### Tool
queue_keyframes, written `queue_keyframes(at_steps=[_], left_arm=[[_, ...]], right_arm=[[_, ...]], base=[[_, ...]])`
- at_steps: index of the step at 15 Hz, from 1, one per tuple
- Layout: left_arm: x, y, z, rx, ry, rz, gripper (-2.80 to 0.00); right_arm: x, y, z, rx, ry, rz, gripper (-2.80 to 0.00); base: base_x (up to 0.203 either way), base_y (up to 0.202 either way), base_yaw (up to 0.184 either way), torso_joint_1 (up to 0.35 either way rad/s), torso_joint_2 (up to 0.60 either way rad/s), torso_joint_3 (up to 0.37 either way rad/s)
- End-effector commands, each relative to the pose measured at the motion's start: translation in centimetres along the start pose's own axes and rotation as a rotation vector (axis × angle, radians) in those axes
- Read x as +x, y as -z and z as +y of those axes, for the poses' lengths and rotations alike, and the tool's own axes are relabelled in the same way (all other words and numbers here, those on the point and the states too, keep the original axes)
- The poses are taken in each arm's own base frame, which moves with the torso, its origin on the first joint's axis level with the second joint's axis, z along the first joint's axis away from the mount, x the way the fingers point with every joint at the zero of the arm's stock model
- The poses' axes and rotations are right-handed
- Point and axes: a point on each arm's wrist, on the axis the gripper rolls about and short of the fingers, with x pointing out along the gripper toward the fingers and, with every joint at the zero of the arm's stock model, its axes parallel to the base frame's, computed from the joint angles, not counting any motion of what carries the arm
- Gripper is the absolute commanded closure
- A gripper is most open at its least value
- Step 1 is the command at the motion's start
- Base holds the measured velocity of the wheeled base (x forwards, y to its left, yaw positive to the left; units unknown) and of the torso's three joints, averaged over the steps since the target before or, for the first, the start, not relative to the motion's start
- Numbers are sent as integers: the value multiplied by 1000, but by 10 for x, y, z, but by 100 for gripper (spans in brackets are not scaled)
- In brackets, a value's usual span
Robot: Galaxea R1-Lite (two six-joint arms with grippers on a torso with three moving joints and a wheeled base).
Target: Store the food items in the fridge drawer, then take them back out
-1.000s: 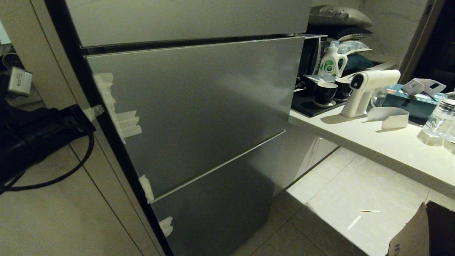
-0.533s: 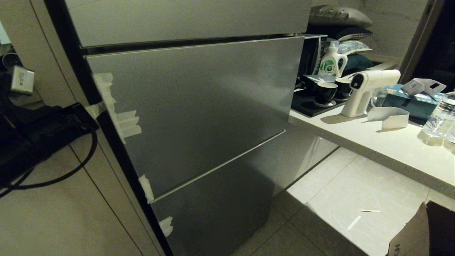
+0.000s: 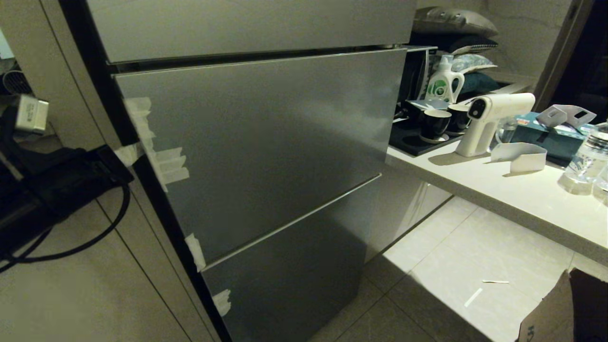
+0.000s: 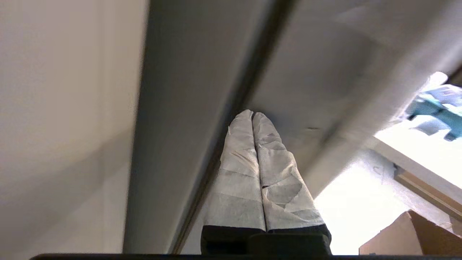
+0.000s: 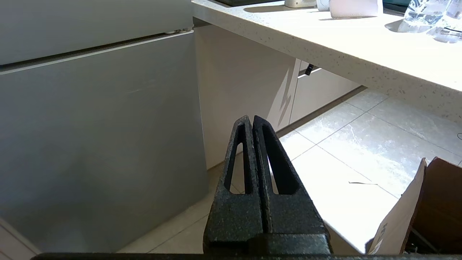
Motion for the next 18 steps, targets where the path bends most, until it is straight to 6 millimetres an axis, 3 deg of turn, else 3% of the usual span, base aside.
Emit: queue_keyframes(at_steps=[1,12,18], left_arm=[[-6,3,-2,2,27,-3,0],[-11,12,-25,-9,170,43,0],[-27,14,-32,-10,188,45,0]], right_arm=[[2,9,0,-1,0,31,0],[2,9,0,-1,0,31,0],[2,9,0,-2,0,31,0]], base=[[0,0,0,0,0,0],[0,0,0,0,0,0],[0,0,0,0,0,0]])
